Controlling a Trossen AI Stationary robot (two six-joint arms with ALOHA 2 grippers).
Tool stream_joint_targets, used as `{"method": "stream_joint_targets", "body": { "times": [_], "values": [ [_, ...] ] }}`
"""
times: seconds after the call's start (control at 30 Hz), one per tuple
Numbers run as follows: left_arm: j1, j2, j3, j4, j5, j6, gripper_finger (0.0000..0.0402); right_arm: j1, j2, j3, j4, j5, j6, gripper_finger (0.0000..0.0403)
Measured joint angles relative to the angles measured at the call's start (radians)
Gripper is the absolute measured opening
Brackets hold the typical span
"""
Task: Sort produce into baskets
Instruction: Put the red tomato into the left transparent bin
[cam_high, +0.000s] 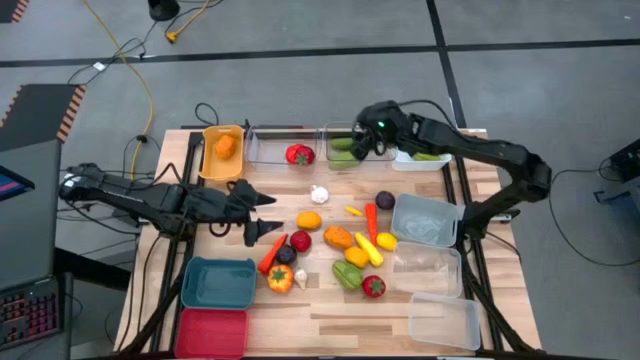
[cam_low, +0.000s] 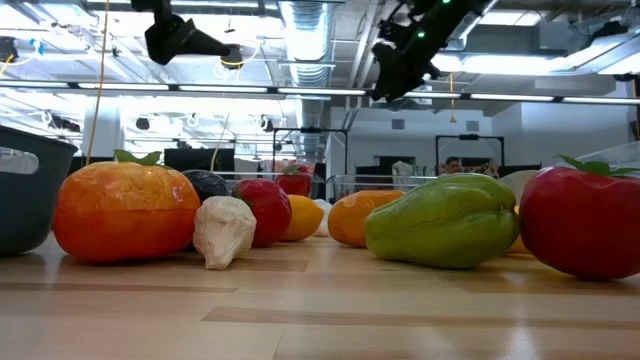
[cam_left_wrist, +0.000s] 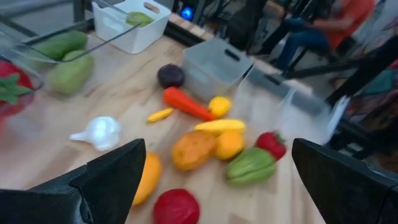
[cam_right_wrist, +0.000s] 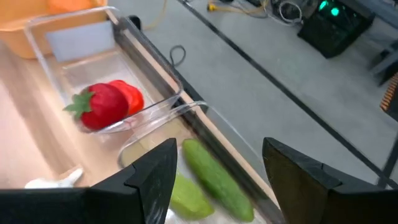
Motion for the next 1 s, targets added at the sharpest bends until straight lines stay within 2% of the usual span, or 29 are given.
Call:
{"method": "stream_joint_targets", "body": {
  "times": [0.1, 0.3, 0.53, 0.73, 1.0],
  "values": [
    [0.021, 0.0, 0.0, 0.026, 0.056, -0.006, 0.0393, 0.029, -0.06, -0.102, 0.042, 0.0, 0.013, 0.0265],
    [0.055, 0.0, 0.0, 0.023, 0.063, -0.044, 0.0393, 0.093, -0.135, -0.249, 0.089, 0.001, 0.089, 0.0265],
    [0.07, 0.038, 0.027, -0.017, 0.079, -0.074, 0.0393, 0.195, -0.166, -0.318, 0.14, 0.002, 0.124, 0.0265],
    [0.07, 0.182, 0.173, -0.164, 0.08, -0.065, 0.0393, 0.294, -0.165, -0.319, 0.187, 0.01, 0.124, 0.0265],
    [0.07, 0.433, 0.42, -0.475, 0.075, -0.119, 0.0393, 0.407, -0.164, -0.319, 0.188, 0.01, 0.124, 0.0265]
  ]
}}
